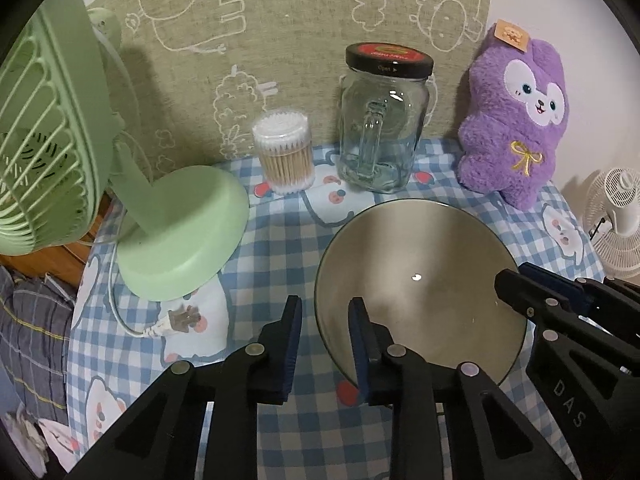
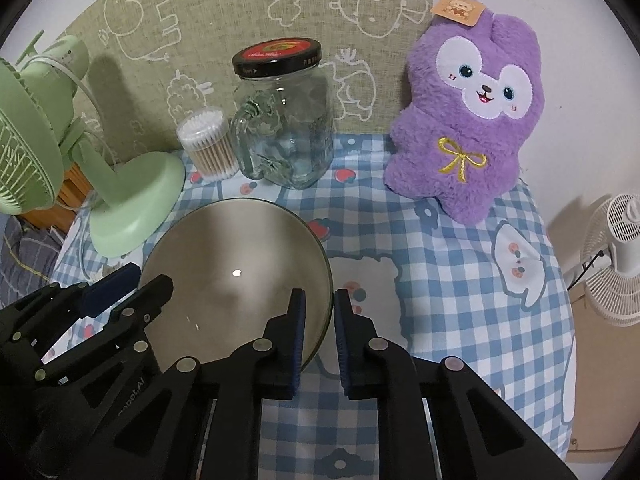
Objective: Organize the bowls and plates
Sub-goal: 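Grasp the cream bowl's rim with both grippers and lift it, then carry the cream bowl toward the other bowls beside the plate stack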
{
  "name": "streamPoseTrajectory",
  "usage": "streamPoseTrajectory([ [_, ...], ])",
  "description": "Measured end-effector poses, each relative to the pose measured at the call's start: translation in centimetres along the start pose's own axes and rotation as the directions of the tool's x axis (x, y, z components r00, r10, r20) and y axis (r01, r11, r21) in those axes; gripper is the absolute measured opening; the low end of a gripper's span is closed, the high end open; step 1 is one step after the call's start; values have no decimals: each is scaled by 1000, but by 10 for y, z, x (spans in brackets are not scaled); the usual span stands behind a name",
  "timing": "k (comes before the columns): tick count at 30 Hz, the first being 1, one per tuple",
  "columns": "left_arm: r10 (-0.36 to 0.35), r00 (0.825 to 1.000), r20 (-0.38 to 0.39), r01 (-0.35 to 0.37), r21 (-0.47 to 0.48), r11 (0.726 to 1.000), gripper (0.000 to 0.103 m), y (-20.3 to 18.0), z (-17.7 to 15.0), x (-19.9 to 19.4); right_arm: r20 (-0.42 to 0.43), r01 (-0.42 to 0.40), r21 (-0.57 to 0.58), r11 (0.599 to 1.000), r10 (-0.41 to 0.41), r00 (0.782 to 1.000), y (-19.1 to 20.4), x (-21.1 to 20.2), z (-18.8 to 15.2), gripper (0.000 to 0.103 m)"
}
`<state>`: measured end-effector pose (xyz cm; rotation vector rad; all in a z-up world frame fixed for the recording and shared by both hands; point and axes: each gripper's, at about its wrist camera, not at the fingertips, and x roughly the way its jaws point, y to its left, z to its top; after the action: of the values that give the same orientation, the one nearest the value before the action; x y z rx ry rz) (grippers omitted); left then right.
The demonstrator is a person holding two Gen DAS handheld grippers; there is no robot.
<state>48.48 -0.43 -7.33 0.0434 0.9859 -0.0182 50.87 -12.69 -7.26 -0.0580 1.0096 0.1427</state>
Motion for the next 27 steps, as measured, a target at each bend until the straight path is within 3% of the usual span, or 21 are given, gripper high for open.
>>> streamPoseTrajectory([
  [5,-19,1000,-20,19,-17,1000,9,2,1,8,-4,18,-11,1000,-18,1000,0,7,0,13],
  [12,-31,999,-37,29,-68,997,7,5,3,8,-2,23,-15,1000,-23,1000,0,8,0,11],
  [27,14,1000,-22,-14,-4,1000,8,-4,-15,-16,-12,42,-12,999,-42,999,7,-11,-13,11],
])
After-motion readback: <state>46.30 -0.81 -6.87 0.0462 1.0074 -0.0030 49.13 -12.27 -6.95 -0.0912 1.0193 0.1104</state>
